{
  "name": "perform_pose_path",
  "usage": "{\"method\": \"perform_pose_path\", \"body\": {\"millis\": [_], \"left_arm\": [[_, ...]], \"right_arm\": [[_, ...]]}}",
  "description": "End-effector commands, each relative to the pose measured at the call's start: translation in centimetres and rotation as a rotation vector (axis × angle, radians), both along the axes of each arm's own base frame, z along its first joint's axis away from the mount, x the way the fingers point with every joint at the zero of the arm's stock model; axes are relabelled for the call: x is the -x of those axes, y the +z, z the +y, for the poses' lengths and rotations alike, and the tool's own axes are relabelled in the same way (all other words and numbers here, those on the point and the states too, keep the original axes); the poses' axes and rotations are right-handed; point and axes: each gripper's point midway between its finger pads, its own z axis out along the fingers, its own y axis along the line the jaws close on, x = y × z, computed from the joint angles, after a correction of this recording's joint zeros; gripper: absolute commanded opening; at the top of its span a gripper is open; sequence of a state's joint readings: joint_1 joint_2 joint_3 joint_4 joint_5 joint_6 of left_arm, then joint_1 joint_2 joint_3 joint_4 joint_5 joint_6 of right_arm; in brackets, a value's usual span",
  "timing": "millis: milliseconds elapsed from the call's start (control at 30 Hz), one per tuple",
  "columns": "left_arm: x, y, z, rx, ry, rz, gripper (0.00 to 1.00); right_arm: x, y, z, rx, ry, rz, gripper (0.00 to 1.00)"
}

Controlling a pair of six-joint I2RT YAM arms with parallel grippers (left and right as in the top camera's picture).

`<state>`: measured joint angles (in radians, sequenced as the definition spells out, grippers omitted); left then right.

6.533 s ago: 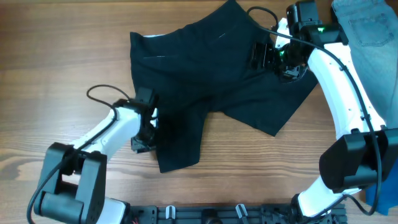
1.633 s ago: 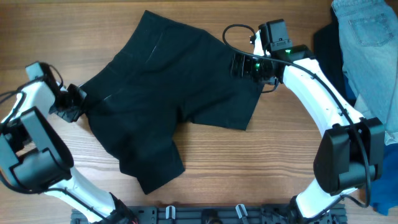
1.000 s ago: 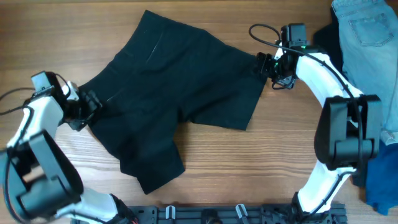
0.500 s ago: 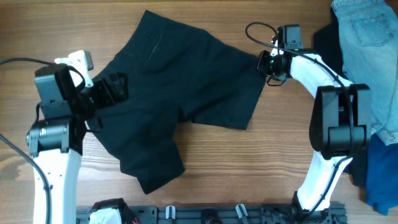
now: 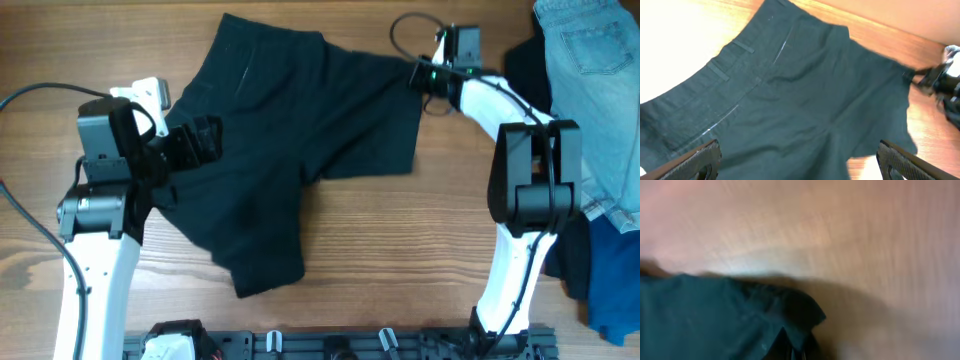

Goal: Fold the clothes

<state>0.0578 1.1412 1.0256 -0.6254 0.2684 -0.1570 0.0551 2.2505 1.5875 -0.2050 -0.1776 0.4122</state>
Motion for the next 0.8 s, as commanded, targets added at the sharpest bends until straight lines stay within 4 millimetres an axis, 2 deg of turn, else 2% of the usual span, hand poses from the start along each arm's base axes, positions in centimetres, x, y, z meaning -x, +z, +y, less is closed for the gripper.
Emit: {"method": "perform_pose_path", "body": {"millis": [0, 100, 233, 267, 300, 333, 433, 533, 667, 767], "left_arm": [[-0.7, -0.9, 0.1, -0.018, -0.006, 0.017, 1.00], [-1.1, -1.5, 0.1, -0.018, -0.005, 0.031, 1.00], [-1.6, -2.0, 0.2, -0.019, -0.004, 0.040, 1.00], [-1.7, -2.1, 0.2, -0.019, -0.004, 0.041, 1.00], [-1.8, -2.2, 0.2, -0.020, -0.003, 0.042, 1.00], [-1.9, -2.3, 0.3, -0.024, 0.001, 0.044, 1.00], [-2.2, -2.8, 0.6, -0.037, 0.013, 0.053, 1.00], [-2.6, -4.3, 1.8, -0.086, 0.053, 0.093, 1.00], [-3.1, -8.0, 3.8, -0.184, 0.107, 0.197, 1.00], [-3.1, -11.5, 4.1, -0.189, 0.112, 0.301, 1.00]], "right_arm": [[-4.7, 4.7, -2.9, 0.032, -0.052, -0.131, 0.04], [-6.5, 6.1, -4.6, 0.032, -0.080, -0.163, 0.04], [-7.6, 6.6, -6.3, 0.025, -0.085, -0.173, 0.04], [-7.6, 6.6, -6.2, 0.029, -0.064, -0.175, 0.19], [-7.4, 6.8, -5.9, 0.034, -0.041, -0.172, 0.70], [-7.2, 7.0, -5.7, 0.033, -0.024, -0.164, 1.00], [-5.7, 8.6, -5.0, 0.000, 0.004, -0.119, 1.00], [-2.7, 11.2, -3.7, -0.048, 0.072, -0.059, 1.00], [3.0, 14.4, -0.8, -0.133, 0.188, 0.067, 1.00], [8.1, 15.2, 0.2, -0.124, 0.210, 0.221, 1.00]]}}
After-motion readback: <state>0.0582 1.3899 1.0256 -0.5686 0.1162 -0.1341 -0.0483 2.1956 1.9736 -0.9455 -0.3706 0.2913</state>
